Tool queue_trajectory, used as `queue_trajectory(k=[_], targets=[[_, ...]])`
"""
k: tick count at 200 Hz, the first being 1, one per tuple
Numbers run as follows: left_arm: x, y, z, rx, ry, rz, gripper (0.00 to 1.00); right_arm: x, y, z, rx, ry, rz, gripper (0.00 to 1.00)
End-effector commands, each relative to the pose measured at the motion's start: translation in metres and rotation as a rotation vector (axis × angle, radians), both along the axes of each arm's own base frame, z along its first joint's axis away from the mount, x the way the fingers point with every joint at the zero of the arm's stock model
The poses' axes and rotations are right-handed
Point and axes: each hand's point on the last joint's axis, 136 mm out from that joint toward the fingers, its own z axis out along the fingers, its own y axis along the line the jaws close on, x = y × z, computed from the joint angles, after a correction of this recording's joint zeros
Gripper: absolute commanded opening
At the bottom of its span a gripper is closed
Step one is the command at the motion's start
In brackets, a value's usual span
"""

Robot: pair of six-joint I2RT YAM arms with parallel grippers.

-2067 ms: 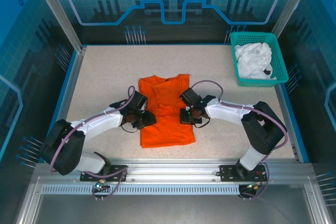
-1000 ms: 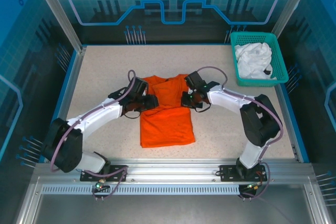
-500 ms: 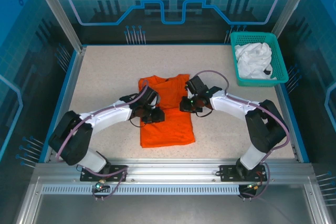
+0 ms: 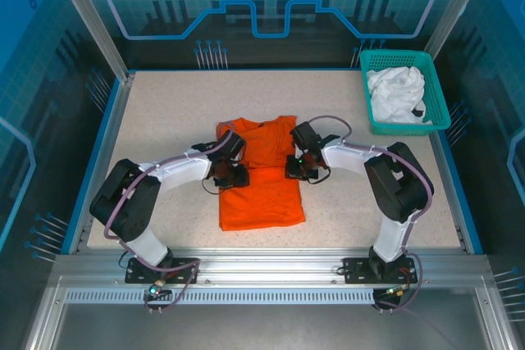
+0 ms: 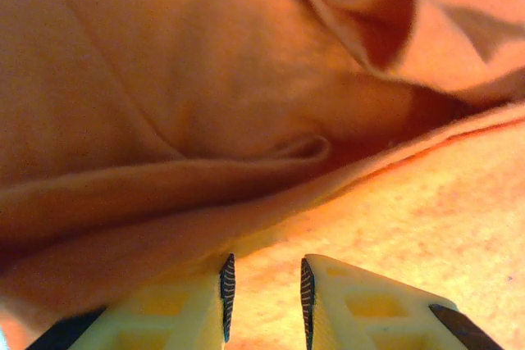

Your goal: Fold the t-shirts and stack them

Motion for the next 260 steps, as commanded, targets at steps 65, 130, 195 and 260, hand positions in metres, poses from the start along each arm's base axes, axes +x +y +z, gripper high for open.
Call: queue_trajectory(k=[65,130,195,260], targets=[[0.026,0.051,0.013,0.121,-0.045,0.082,0.32,0.006,-0.013,0.006,0.008,-0.013,-0.033,0.15],[-0.008,0.058,0.052,0.095,-0.127,0.101,0.52,-0.019,-0.021,0.051,0.114,-0.113,-0.027,0.50],[-0.124,0.023,0.047,-0.134,0.063,0.017,0.58,-0.099,-0.040,0.026,0.139,0.003,0.088,0.67],[-0.161,0.015,0.003,-0.202,0.180,0.157,0.47,-0.130,-0.038,0.018,0.093,0.019,0.125,0.65]])
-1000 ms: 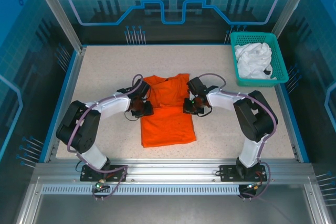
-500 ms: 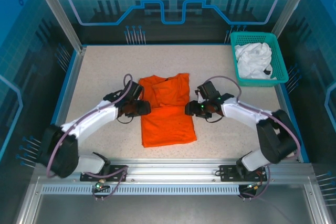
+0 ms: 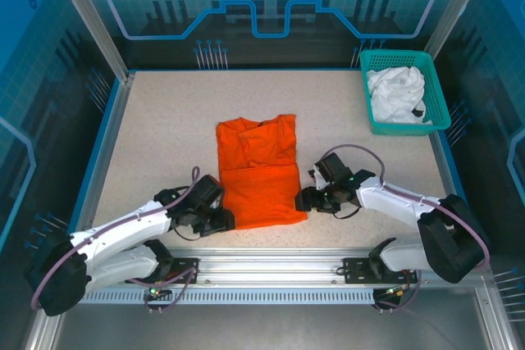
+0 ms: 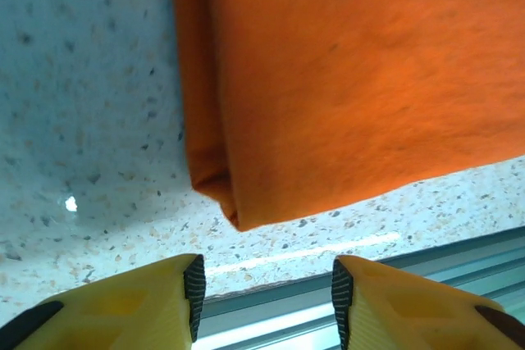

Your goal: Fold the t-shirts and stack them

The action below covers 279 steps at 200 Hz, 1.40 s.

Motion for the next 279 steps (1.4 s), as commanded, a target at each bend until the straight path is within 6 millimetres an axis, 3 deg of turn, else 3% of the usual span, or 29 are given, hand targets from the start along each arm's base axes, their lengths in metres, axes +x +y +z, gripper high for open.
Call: queue_trajectory(k=[1,64,112,170,193,221,246,279], targets=[[-0.003,-0.009,-0.006,-0.075,0.041,0.115,0.47,-0.010,-0.002,-0.003,-0.019,0.016,0.005,0.65],[0.010,-0.015,-0.013,-0.167,-0.004,0.240,0.47,-0.016,0.000,-0.018,-0.041,0.064,-0.008,0.61],[0.014,-0.010,-0.022,-0.133,-0.017,0.265,0.38,-0.016,0.000,-0.023,-0.048,0.080,-0.017,0.52],[0.020,-0.004,-0.031,-0.075,-0.042,0.264,0.14,-0.018,-0.010,-0.036,-0.112,0.111,-0.046,0.24],[0.017,0.001,-0.036,-0.022,-0.027,0.244,0.00,-0.018,-0.014,-0.038,-0.123,0.121,-0.053,0.11],[0.013,0.014,-0.034,0.046,-0.037,0.224,0.00,-0.019,-0.020,-0.039,-0.155,0.114,-0.048,0.00],[0.006,0.023,-0.028,0.084,-0.037,0.187,0.00,-0.028,-0.023,-0.042,-0.161,0.128,-0.044,0.00],[-0.011,0.022,-0.025,0.105,0.011,0.110,0.00,-0.053,-0.020,-0.049,-0.157,0.143,-0.011,0.00]])
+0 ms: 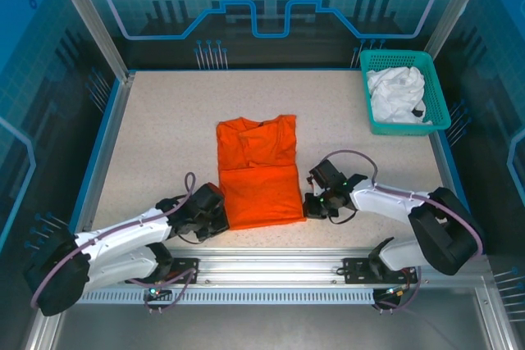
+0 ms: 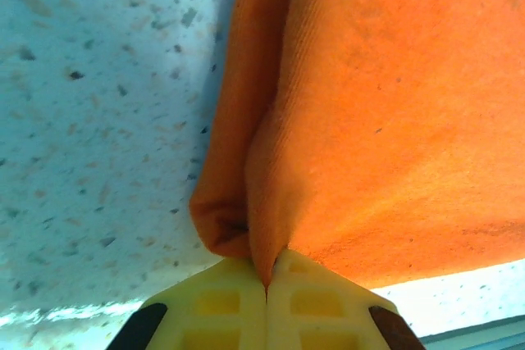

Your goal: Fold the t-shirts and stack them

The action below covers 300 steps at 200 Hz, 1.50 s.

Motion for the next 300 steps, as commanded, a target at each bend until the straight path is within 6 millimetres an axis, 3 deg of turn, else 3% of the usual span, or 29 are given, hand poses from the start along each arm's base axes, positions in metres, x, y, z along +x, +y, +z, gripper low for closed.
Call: queue_trajectory(k=[1,24,59,73,93,140,248,300], targets=[[-0.025,0.017,-0.004,0.101,0.071,-0.074,0.00,-0.041,-0.018,-0.023,-0.092,0.093,0.023,0.00],[-0.035,0.014,-0.003,0.098,0.089,-0.104,0.00,-0.056,-0.016,-0.022,-0.104,0.082,0.049,0.00],[-0.037,0.012,-0.009,0.073,0.097,-0.088,0.00,-0.055,-0.022,-0.008,-0.092,0.030,0.001,0.00],[-0.037,0.012,-0.009,0.070,0.095,-0.083,0.00,-0.053,-0.024,-0.001,-0.080,0.011,-0.025,0.23],[-0.037,0.012,-0.009,0.065,0.089,-0.084,0.00,-0.053,-0.021,0.007,-0.035,-0.012,-0.036,0.39],[-0.037,0.010,-0.008,0.051,0.090,-0.082,0.00,-0.062,-0.008,0.014,0.046,-0.017,-0.031,0.50],[-0.038,0.009,-0.005,0.038,0.082,-0.090,0.00,-0.062,0.019,0.019,0.020,-0.044,0.023,0.53],[-0.037,0.009,-0.005,0.037,0.079,-0.091,0.00,-0.060,0.027,0.010,-0.026,-0.007,0.034,0.47]])
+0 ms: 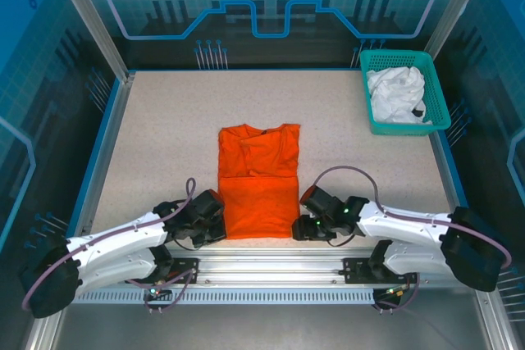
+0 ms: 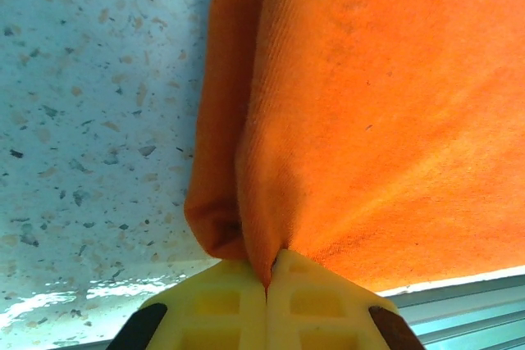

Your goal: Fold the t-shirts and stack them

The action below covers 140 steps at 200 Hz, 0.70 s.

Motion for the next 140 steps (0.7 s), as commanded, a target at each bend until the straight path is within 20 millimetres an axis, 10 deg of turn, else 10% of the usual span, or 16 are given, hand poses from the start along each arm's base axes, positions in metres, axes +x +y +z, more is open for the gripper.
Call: queue_trajectory(k=[1,77,140], targets=[[-0.011,0.005,-0.005,0.012,0.041,-0.011,0.00,0.002,0.008,0.000,-0.015,0.002,0.006,0.46],[-0.012,0.011,-0.005,0.047,0.038,-0.019,0.00,0.004,0.003,-0.014,-0.092,0.019,-0.005,0.00],[-0.024,0.014,-0.003,0.083,0.068,-0.077,0.00,-0.023,-0.012,-0.027,-0.151,0.087,0.035,0.00]])
